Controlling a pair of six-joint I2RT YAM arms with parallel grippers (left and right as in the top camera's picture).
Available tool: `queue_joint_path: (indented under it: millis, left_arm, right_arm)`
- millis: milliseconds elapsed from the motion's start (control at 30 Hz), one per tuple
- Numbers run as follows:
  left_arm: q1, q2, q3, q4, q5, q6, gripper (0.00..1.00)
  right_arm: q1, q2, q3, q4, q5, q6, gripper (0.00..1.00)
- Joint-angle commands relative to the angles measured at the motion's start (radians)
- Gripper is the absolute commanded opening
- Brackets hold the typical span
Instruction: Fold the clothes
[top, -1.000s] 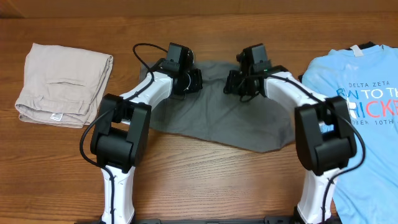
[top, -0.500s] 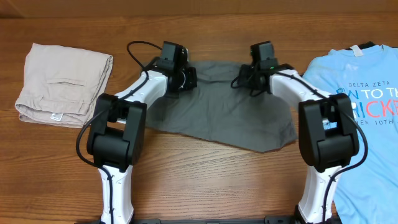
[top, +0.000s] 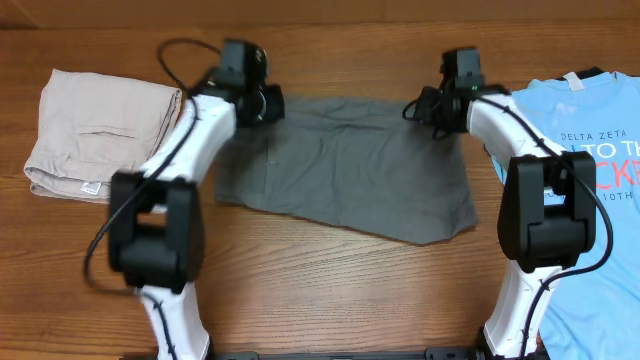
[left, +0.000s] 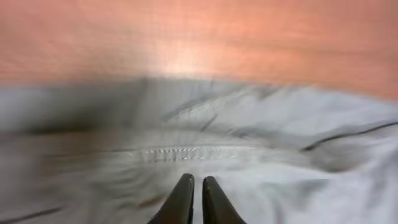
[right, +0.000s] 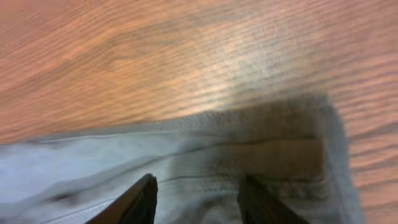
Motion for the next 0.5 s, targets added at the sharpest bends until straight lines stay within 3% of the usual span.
queue_joint_path:
  millis: [0,67,200,267,300,333,467]
  left_arm:
    - [0.019,-0.220,0.092,-0.089,-0.097,0.046,0.12]
    - [0.030,-0.301,0.098,-0.188,-0.155,0.039,0.22]
    - [0.063,-0.405,0.098,-0.413,-0.252,-0.035,0.59]
    - [0.084,-0.419,0.098,-0.498,-0.248,-0.044,0.64]
    - [0.101,-0.418,0.097,-0.564,-0.245,-0.044,0.69]
    - [0.111,-0.412,0.095,-0.602,-0.244,-0.044,0.71]
    - [0.130,-0.384,0.050,-0.664,-0.164,0.011,0.79]
  right_arm:
    - [-0.002,-0.107,0.126,-0.093,-0.022,-0.030,0.48]
    - [0.003,-0.142,0.169,-0.207,-0.058,-0.030,0.48]
    - [0.010,-0.214,0.207,-0.443,-0.210,-0.029,0.48]
    - [0.011,-0.232,0.207,-0.527,-0.293,-0.029,0.35]
    - [0.013,-0.235,0.207,-0.588,-0.359,-0.029,0.16]
    - [0.016,-0.235,0.206,-0.622,-0.393,-0.029,0.07]
    - [0.058,-0.235,0.177,-0.660,-0.420,-0.030,0.04]
